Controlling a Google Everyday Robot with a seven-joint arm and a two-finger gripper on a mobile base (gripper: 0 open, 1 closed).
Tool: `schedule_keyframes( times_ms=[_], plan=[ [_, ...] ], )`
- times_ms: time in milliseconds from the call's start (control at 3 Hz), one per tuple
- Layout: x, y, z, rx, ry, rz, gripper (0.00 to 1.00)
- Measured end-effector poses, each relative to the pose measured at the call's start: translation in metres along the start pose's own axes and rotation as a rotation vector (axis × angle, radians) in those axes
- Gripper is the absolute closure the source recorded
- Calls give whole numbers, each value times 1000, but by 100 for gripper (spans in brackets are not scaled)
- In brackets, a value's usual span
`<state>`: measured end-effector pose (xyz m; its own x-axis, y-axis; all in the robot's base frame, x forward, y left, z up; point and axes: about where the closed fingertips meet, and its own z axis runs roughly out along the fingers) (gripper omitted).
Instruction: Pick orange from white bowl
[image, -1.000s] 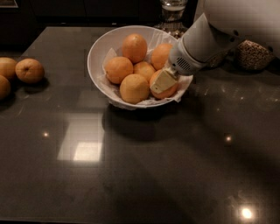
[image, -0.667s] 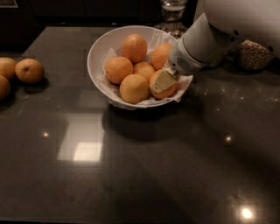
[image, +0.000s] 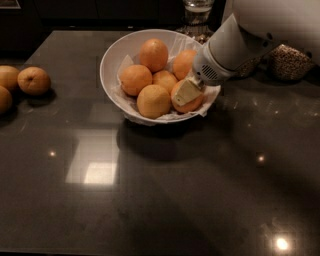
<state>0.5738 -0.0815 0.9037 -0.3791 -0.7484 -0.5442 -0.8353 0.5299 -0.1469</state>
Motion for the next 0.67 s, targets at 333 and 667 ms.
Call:
schedule_keyframes(
  times_ms=[333,667],
  plan=[
    [-25,7,-41,21,-54,-38,100],
    [-55,17,-102,88,-109,-98,100]
  ],
)
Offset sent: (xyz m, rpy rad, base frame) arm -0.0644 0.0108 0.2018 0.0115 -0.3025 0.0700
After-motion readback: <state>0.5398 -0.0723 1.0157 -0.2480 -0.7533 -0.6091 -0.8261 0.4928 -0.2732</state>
